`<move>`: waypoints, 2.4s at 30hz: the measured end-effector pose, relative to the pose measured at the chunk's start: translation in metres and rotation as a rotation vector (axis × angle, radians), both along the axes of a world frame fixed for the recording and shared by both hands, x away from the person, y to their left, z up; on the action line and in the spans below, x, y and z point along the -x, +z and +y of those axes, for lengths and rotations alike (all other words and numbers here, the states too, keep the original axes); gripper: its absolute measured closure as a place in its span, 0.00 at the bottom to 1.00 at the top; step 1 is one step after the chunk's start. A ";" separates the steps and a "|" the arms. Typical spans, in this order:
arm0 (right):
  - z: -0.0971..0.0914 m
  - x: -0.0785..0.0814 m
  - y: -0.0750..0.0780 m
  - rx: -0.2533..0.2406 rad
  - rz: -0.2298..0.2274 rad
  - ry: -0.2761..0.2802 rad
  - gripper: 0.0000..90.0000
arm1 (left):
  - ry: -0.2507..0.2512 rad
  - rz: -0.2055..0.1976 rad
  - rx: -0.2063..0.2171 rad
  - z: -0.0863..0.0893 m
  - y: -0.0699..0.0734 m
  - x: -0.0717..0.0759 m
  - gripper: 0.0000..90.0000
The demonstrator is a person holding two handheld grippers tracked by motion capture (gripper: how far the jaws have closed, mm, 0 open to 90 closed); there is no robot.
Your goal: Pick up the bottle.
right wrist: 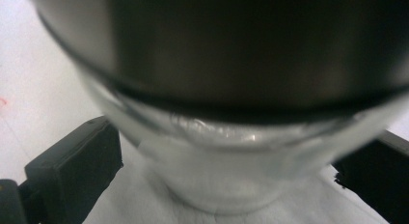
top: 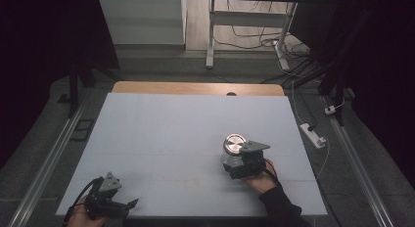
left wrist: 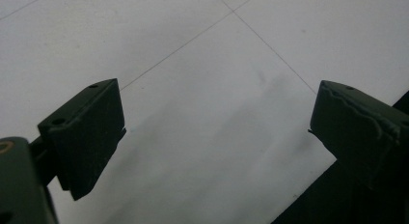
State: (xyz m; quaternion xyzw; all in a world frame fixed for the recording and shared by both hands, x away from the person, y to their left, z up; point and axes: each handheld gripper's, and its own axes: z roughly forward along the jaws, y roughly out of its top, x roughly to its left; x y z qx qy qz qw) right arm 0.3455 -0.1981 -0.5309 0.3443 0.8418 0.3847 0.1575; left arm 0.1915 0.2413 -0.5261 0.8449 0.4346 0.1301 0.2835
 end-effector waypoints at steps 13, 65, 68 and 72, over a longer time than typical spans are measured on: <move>0.003 -0.005 0.006 -0.033 -0.029 -0.016 0.10 | 0.010 0.003 0.042 0.004 0.000 0.000 0.06; 0.052 0.005 0.068 -0.089 -0.113 0.216 0.17 | 0.026 0.015 0.062 0.006 0.000 -0.002 0.06; 0.059 0.006 0.070 -0.085 -0.111 0.240 0.17 | 0.027 0.015 0.060 0.006 0.000 -0.002 0.06; 0.066 0.007 0.072 -0.086 -0.115 0.263 0.17 | 0.026 0.015 0.059 0.005 0.000 -0.002 0.06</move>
